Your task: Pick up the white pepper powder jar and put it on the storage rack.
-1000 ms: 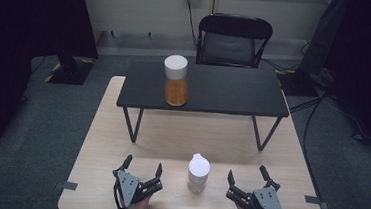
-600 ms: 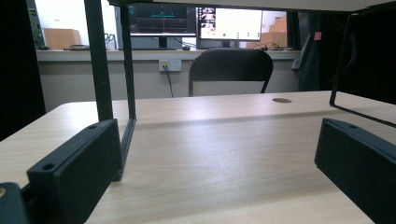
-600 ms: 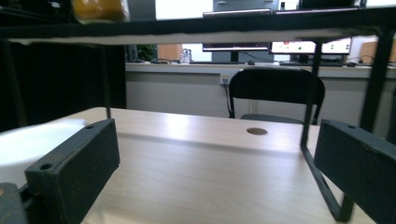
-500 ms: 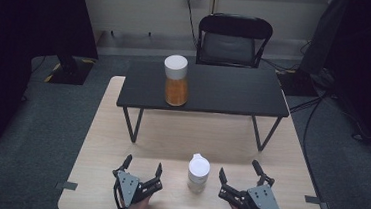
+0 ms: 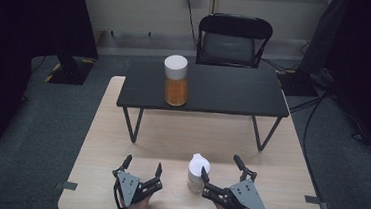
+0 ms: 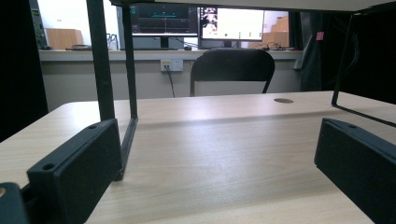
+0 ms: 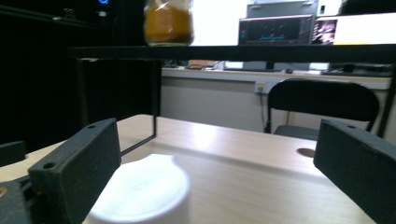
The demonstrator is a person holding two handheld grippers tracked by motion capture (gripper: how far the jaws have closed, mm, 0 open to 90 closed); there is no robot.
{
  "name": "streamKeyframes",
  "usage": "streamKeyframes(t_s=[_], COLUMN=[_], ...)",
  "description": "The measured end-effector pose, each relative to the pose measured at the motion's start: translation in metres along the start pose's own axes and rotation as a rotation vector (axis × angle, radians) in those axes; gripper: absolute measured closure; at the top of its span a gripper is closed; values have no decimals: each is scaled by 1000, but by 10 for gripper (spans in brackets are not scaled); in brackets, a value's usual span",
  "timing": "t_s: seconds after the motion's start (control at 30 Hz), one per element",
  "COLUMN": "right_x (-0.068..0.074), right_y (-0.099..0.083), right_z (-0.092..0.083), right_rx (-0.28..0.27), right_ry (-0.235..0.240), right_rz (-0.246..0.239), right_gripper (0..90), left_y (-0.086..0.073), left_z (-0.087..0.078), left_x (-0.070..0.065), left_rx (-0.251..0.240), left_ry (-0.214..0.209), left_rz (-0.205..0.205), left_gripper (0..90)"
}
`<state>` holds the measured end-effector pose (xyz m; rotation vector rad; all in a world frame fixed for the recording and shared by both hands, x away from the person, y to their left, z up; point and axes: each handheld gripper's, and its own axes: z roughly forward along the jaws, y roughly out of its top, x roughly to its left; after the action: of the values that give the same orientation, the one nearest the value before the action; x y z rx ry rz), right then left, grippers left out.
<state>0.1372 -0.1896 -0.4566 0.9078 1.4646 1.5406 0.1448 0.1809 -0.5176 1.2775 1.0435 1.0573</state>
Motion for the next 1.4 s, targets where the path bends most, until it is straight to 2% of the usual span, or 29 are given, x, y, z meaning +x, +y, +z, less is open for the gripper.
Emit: streamKeyframes(t_s=[0.07, 0.2, 0.37, 0.53, 0.7, 1.0, 1.1, 1.2, 1.4], right_x=[3, 9, 19, 21, 25, 20, 21, 20, 20], right_y=[-1, -4, -9, -14, -23, -27, -29, -27, -26], right_z=[2, 4, 7, 12, 14, 19, 19, 22, 22], right_rx=[3, 0, 7, 40, 52, 99, 93, 113, 119], right_ry=[32, 58, 60, 76, 61, 71, 73, 79, 80], right_rz=[-13, -20, -42, -31, -44, 6, -1, 2, 4], right_gripper=[0, 6, 35, 64, 101, 172, 205, 241, 282], left_y=[0, 0, 0, 0, 0, 0, 0, 0, 0], left_z=[0, 0, 0, 0, 0, 0, 0, 0, 0], left_x=[0, -1, -1, -1, -1, -1, -1, -1, -1], left_rx=[0, 1, 0, 1, 0, 0, 1, 0, 1], left_ry=[0, 4, 4, 4, 4, 3, 4, 4, 4], left_rz=[0, 0, 0, 0, 0, 0, 1, 1, 1], left_gripper=[3, 3, 3, 3, 3, 4, 4, 5, 7])
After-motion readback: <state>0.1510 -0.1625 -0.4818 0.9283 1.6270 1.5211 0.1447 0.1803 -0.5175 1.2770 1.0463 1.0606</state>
